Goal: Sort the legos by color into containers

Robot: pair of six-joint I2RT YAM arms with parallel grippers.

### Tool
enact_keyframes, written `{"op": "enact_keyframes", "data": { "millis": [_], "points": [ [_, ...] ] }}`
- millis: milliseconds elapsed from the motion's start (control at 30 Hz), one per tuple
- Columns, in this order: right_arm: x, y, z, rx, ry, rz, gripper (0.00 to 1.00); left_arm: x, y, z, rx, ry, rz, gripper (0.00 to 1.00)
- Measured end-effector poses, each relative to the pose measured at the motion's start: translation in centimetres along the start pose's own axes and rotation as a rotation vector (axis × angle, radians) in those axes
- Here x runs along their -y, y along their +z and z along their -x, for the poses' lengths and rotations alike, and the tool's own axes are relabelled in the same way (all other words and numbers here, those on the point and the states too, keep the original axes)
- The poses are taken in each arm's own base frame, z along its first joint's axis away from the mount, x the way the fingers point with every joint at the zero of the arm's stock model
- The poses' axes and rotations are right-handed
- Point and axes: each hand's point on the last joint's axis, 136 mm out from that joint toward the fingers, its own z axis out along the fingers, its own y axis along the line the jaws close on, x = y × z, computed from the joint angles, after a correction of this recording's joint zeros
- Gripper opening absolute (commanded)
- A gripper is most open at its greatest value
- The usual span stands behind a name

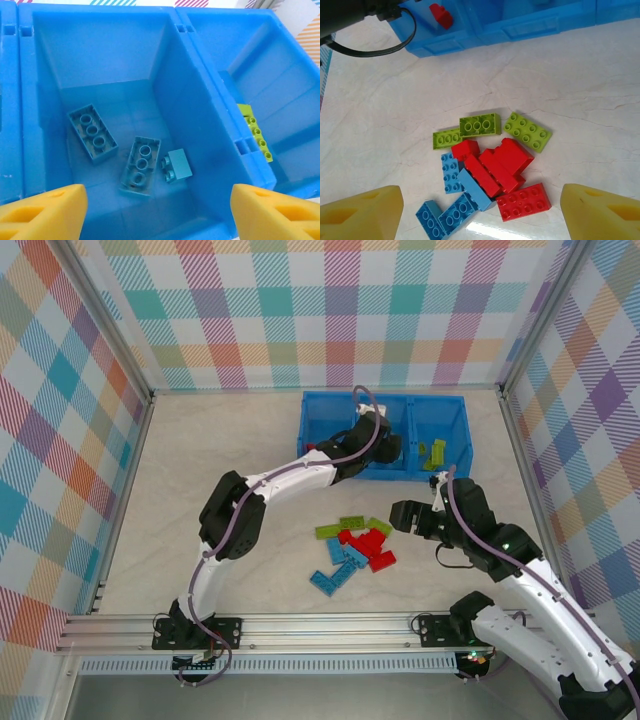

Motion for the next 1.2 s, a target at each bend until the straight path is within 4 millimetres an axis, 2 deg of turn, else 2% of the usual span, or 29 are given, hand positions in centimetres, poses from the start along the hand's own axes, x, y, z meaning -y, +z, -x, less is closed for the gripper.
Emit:
{"op": "enact_keyframes", "data": {
  "millis": [67,200,300,433,533,600,667,867,933,1000,1200],
  "points": [
    [0.1,0.1,0.0,0.0,0.0,-0.004,0.83,0.2,-0.4,0.5,0.003,0.0,-0.003,0.64],
    [0.1,0.3,0.1,0.001,0.0,-0.01,0.84,0.5,-3.0,1.0,-0.004,-0.012,-0.045,0.65],
    [0.1,0.4,0.2,0.009,0.002,-0.003,0.91,0.4,-7.1,1.2,-0.004,-0.027,-0.087,0.67],
    [0.4,1.1,-0.5,0.009,0.002,0.014,0.95,-0.6,-14.2,1.6,0.031,-0.073,-0.124,0.67],
    [0.6,1.7,-1.0,-0.004,0.003,0.02,0.96,-1.7,-18.4,0.4,0.041,-0.115,-0.14,0.67],
    [0.5,2.2,-1.2,-0.017,0.004,0.026,0.97,-2.7,-19.9,-1.3,0.019,-0.138,-0.129,0.67],
    [0.3,2.8,-1.3,-0.033,0.006,0.036,0.97,-4.0,-20.5,-3.6,-0.027,-0.161,-0.099,0.67],
    [-0.7,4.7,-1.8,-0.096,0.027,0.076,0.99,-9.1,-19.8,-13.9,-0.253,-0.202,0.061,0.67],
    [-0.9,5.0,-1.9,-0.107,0.028,0.087,1.0,-9.8,-19.8,-16.3,-0.315,-0.217,0.069,0.67],
    [-1.0,5.3,-2.1,-0.118,0.032,0.095,1.0,-9.4,-19.7,-17.9,-0.37,-0.237,0.047,0.67],
    [-1.3,5.4,-2.1,-0.124,0.037,0.106,1.0,-5.6,-18.4,-21.6,-0.502,-0.245,-0.04,0.66]
  ]
}}
